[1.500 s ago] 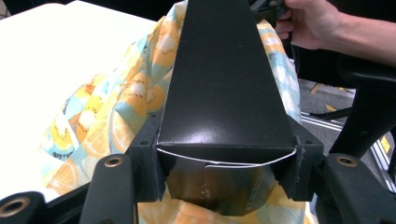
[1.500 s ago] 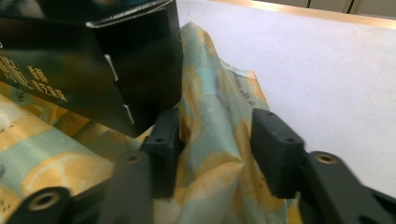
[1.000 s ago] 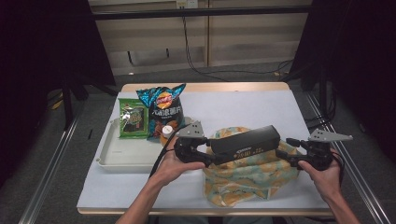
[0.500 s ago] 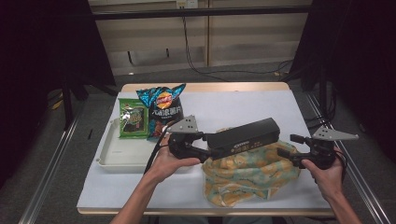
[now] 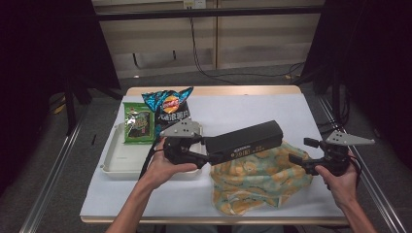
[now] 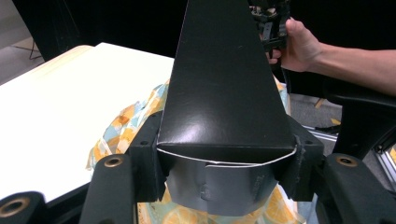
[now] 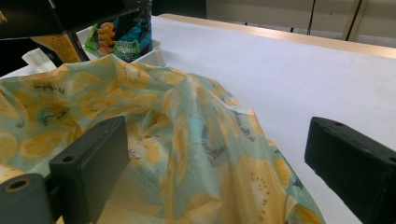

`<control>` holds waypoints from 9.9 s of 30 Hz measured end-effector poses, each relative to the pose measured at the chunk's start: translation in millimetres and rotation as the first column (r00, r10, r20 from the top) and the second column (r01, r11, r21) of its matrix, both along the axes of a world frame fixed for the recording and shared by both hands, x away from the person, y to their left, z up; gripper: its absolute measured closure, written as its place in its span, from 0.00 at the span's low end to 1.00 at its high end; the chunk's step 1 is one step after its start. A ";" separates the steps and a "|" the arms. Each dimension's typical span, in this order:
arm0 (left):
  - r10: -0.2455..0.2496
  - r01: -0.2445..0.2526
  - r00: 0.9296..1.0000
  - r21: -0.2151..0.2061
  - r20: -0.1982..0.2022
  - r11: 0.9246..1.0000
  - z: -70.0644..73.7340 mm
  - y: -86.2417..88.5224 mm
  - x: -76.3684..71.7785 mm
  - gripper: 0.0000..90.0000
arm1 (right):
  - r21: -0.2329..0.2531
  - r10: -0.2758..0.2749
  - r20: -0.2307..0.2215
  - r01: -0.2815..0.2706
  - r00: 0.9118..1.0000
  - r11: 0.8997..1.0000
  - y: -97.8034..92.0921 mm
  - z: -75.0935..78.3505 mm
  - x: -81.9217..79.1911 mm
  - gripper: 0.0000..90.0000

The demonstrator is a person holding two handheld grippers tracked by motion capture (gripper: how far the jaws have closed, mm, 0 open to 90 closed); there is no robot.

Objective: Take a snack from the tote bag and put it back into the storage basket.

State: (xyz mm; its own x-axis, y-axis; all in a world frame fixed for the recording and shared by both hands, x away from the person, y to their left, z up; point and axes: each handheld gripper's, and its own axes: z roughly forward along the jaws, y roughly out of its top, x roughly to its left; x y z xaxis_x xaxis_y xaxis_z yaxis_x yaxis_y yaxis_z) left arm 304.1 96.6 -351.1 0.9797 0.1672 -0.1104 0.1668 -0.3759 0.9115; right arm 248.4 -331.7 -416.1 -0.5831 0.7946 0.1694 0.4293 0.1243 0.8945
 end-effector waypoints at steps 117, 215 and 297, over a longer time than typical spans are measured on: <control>0.330 -0.313 0.943 0.206 -0.050 0.927 -57.2 273.2 32.7 0.48 | 0.005 0.046 0.049 -0.046 0.998 0.999 -7.9 -16.5 -73.6 0.04; 0.560 -0.548 0.822 0.122 -0.106 0.828 -99.6 252.9 -16.9 1.00 | 0.025 0.056 0.083 -0.058 0.995 0.998 -9.1 -13.3 -73.9 0.03; 0.677 -0.677 0.736 0.030 0.004 0.735 -68.4 230.0 -55.8 0.06 | 0.029 0.059 0.084 -0.061 0.995 0.998 -8.9 -13.1 -73.6 0.02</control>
